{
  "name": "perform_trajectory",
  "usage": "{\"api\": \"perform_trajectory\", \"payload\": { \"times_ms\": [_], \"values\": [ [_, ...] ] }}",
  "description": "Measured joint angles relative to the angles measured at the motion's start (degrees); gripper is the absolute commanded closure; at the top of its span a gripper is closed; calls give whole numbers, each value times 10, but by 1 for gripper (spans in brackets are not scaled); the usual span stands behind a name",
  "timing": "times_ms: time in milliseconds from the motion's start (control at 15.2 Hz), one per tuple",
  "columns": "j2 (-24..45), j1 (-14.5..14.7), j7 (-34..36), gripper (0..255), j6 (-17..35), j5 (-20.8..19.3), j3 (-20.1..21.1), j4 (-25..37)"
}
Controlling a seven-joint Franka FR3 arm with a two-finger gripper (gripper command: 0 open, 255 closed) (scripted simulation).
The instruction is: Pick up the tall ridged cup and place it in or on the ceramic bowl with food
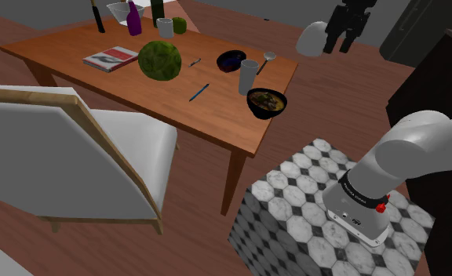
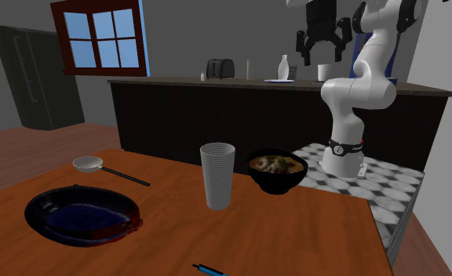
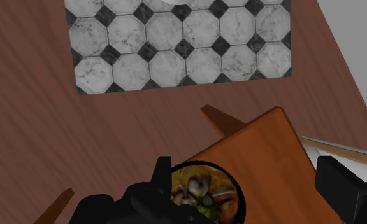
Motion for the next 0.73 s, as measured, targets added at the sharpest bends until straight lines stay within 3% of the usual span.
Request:
{"api": "perform_trajectory", "payload": {
  "times_ms": [198,726],
  "values": [
    [19,-1,-3,0,19,-2,-3,1],
    [163,-2,-21,0,145,-6,-17,26]
  ]
}}
